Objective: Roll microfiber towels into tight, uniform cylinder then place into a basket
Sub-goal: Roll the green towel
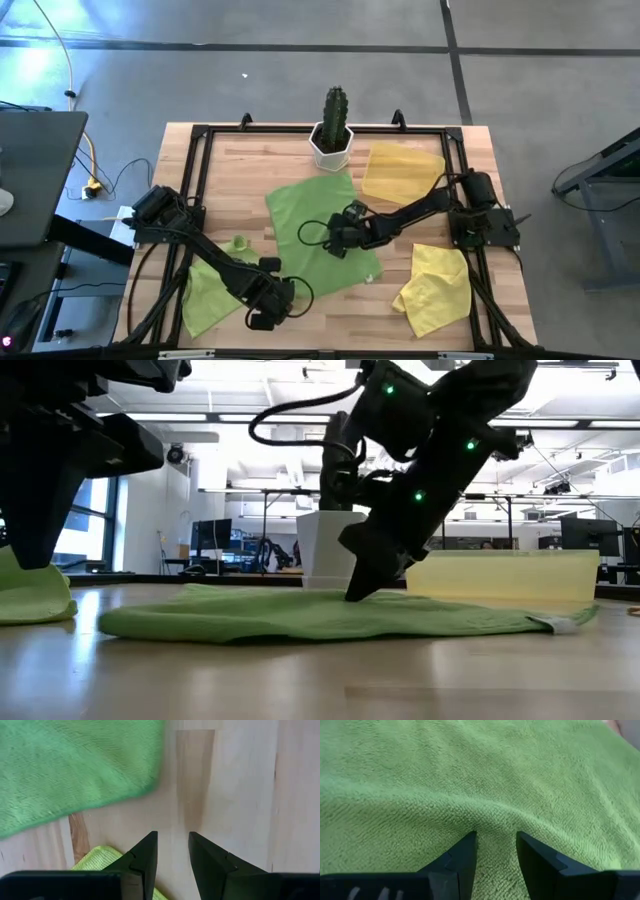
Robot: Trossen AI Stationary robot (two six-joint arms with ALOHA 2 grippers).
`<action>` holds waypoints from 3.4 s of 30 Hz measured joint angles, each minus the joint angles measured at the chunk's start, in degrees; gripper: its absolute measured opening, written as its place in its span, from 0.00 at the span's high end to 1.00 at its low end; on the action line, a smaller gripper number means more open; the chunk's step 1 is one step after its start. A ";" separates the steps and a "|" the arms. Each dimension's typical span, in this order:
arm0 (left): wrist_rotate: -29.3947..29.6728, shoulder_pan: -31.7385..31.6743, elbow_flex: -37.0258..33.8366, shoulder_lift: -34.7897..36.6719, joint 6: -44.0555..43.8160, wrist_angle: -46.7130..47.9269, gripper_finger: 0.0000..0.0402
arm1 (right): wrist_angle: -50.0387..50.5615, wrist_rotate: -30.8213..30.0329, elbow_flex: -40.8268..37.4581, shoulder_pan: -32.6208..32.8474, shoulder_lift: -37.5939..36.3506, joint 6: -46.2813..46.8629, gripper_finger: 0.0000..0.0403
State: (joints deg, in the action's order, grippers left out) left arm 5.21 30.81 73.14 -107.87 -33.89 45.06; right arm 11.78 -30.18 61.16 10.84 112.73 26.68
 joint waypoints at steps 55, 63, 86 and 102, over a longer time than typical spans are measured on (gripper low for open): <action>-0.03 -0.46 0.00 0.00 0.02 -1.48 0.75 | 28.25 19.74 0.16 21.74 -6.24 -6.19 0.74; -0.17 -0.44 0.00 0.00 0.02 -1.55 0.75 | 27.28 20.66 0.05 21.80 -6.08 -4.48 0.98; 18.28 -0.45 7.58 0.09 3.79 -2.22 0.75 | 33.55 25.34 14.57 12.14 -11.02 1.22 1.00; 36.93 -1.28 4.36 0.00 -0.31 -15.53 0.75 | 46.65 24.27 27.90 4.46 -11.10 -6.06 1.00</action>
State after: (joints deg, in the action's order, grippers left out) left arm 42.15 29.53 77.50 -107.87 -34.20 29.53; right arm 58.42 -5.91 89.07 15.30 101.62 20.62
